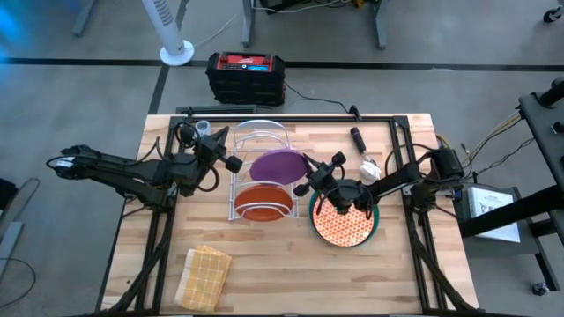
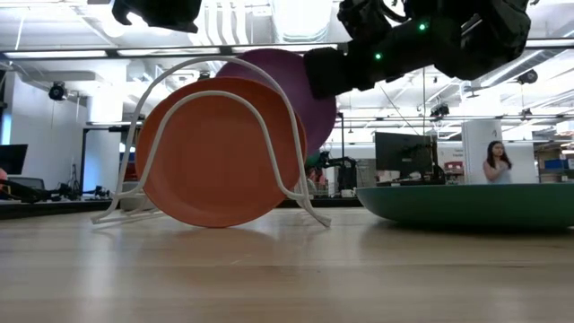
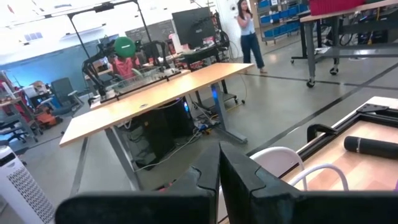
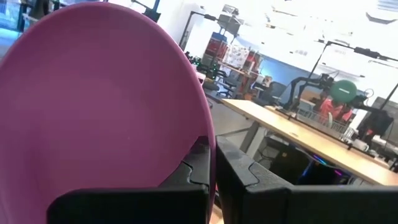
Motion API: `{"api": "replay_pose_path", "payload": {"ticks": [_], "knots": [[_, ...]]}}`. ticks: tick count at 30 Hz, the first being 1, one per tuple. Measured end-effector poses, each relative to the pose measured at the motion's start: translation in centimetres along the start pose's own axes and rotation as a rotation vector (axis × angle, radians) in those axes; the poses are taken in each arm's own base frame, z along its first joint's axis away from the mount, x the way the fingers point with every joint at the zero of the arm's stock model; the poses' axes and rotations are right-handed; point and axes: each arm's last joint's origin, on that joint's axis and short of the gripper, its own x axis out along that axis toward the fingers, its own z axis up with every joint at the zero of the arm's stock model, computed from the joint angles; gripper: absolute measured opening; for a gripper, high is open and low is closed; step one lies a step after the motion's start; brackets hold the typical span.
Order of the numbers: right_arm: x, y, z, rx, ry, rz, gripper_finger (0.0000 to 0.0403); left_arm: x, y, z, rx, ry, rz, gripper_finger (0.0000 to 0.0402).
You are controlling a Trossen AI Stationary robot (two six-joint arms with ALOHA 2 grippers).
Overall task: Sort dishes
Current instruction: Put the purple plate into the dish rack
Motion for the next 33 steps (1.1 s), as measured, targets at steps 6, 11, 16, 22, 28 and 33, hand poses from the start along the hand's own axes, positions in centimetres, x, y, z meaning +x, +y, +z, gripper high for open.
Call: {"api": "replay_pose_path", "payload": {"ticks": [6, 11, 16, 22, 28, 33], "knots": [[0.1, 0.2, -0.2, 0.013, 0.01, 0.006, 0.0, 0.0, 0.0, 0.0, 0.004, 0.002, 0.002, 0.0], [0.1, 0.5, -0.6, 0.012, 0.017, 0.011, 0.0, 0.0, 0.0, 0.0, 0.004, 0.002, 0.002, 0.0], [0.1, 0.6, -0.8, 0.019, 0.02, 0.013, 0.0, 0.0, 0.0, 0.0, 0.004, 0.002, 0.002, 0.0], [0.1, 0.9, -1.3, 0.033, 0.046, 0.034, 0.0, 0.0, 0.0, -0.1, 0.01, 0.004, 0.002, 0.0], [0.1, 1.0, -1.7, 0.046, 0.072, 0.047, 0.0, 0.0, 0.0, -0.1, 0.01, 0.004, 0.002, 0.0], [0.0, 1.1, -1.9, 0.044, 0.087, 0.054, 0.0, 0.0, 0.0, -0.1, 0.01, 0.004, 0.002, 0.0]]}}
